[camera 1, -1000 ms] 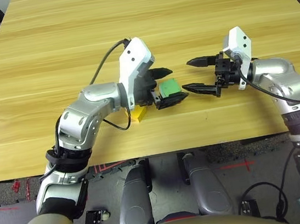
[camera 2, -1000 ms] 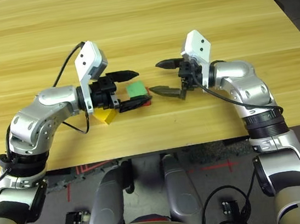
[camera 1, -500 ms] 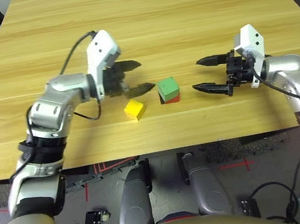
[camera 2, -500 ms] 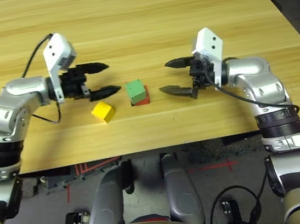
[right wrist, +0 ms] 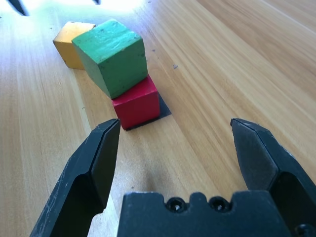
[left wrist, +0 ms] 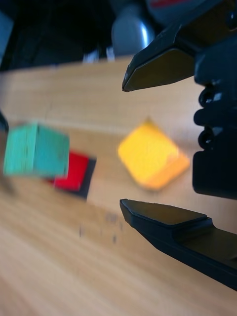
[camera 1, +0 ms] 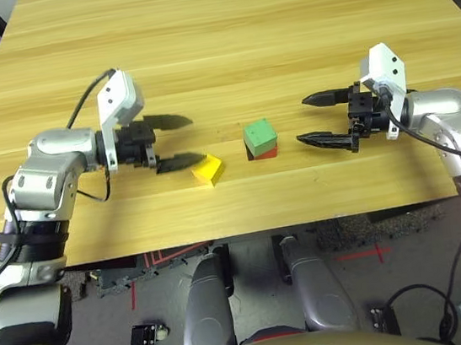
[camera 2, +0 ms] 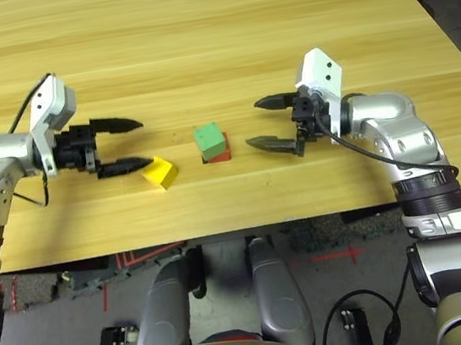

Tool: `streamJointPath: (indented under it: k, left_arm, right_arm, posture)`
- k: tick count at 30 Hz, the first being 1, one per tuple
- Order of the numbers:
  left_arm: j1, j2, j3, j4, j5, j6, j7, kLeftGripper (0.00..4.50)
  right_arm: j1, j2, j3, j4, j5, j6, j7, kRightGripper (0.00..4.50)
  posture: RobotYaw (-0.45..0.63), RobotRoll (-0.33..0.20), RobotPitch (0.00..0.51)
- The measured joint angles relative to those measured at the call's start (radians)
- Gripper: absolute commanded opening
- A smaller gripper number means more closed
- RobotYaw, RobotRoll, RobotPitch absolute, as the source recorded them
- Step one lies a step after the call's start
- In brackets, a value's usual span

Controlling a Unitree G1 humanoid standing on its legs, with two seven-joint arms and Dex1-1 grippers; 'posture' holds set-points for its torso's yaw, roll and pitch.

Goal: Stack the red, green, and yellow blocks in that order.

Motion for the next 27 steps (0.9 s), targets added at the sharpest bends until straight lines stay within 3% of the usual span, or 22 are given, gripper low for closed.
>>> streamJointPath:
  k: [5,10,15,27]
  left_arm:
    - [0.049,-0.003,0.014,-0.055,-0.014,-0.001,0.022,4.44]
    - [0.068,-0.033,0.006,-0.051,0.033,-0.090,0.047,4.44]
    - [0.096,-0.041,-0.017,0.002,0.100,-0.203,0.047,4.44]
    - [0.111,-0.067,-0.046,0.080,0.144,-0.273,0.046,4.44]
  right_arm:
    - [0.007,0.000,-0.001,-0.005,0.000,0.003,-0.011,4.50]
    - [0.010,0.004,-0.001,-0.011,0.001,0.013,-0.020,4.50]
    - [0.009,0.005,-0.001,-0.017,0.002,0.018,-0.022,4.50]
    - [0.014,0.012,-0.001,-0.039,0.010,0.020,-0.029,4.50]
  posture:
    - [0.25,0.024,0.252]
    - [0.25,0.022,0.252]
    - [0.25,0.021,0.255]
    - [0.25,0.023,0.256]
